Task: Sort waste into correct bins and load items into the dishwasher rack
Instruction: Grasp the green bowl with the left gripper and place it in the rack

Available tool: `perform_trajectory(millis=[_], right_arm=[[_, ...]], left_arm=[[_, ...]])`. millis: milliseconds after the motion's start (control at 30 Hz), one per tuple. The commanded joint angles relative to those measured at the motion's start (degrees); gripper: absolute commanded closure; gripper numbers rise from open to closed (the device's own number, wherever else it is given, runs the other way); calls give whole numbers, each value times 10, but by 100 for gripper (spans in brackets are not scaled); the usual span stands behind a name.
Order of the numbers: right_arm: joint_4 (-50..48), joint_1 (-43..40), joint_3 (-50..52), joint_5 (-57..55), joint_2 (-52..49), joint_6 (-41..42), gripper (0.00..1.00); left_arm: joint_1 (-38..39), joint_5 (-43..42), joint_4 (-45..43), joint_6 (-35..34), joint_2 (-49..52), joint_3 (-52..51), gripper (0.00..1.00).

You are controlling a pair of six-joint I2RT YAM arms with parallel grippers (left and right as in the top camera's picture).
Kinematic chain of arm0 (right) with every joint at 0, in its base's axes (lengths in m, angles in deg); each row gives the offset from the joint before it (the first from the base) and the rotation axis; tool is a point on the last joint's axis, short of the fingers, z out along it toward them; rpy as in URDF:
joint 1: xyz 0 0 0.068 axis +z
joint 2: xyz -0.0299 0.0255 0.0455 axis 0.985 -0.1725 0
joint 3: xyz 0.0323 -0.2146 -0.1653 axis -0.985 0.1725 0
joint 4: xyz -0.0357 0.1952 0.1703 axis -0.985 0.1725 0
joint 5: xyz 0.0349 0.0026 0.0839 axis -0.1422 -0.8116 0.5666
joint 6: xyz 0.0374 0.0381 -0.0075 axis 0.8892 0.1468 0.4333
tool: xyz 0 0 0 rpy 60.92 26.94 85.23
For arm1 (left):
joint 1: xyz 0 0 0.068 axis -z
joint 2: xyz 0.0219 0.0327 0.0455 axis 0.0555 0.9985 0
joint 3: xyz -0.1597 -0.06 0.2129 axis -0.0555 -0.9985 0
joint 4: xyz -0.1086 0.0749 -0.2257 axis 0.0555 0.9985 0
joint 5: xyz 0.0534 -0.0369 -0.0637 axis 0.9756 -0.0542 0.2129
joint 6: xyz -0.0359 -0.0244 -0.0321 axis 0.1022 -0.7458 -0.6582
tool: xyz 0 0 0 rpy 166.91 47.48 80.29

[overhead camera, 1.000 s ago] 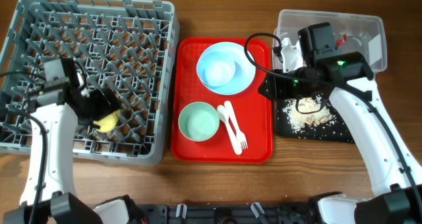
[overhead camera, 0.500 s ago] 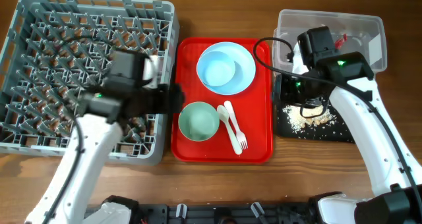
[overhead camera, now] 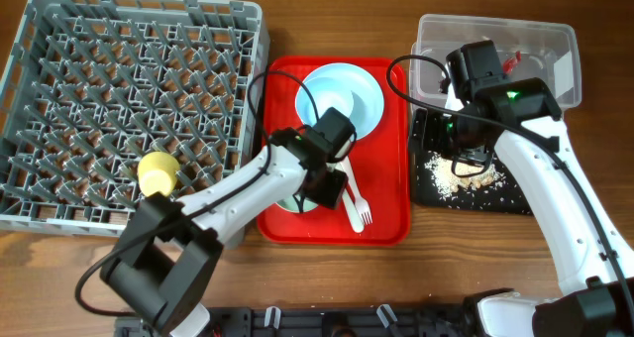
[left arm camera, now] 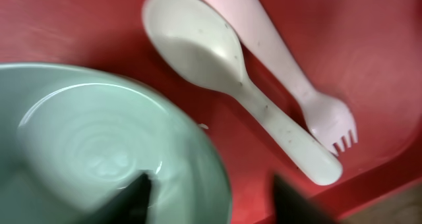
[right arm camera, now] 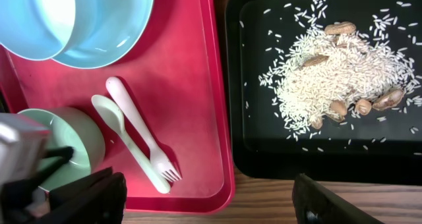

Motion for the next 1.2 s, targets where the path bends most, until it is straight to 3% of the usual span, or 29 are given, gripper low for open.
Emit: perform_trajectory(millis=[0,33,100,400,467,567,700,867,1167], right_arm=[[1,1,-5,-12,9,9,19],[1,1,-5,-12,9,10,19],[2,1,-5,-12,9,9,19],[5,1,-5,-13,9,8,19],[5,1,-5,-14,9,8,19],[5,1,-5,-14,9,8,19],[5,1,-5,-14,9,8,19],[4,1,-5,-14,9,7,19],[5,1,-5,-14,9,-4,19]], left_arm=[[13,11,-2,3,17,-5,79],[13,11,-3,3,17,-5,89],[13,11,-3,3,17,-5,96],[-1,11,62,3,-75,73,96],[-31,10,90,6,-108,110,96],[-115,-23,127,66,-143,170,96],[-269,-167,127,171,-146,222,96],[-431,-322,93,209,-113,222,96],[-561,-614,-52,213,16,222,96]])
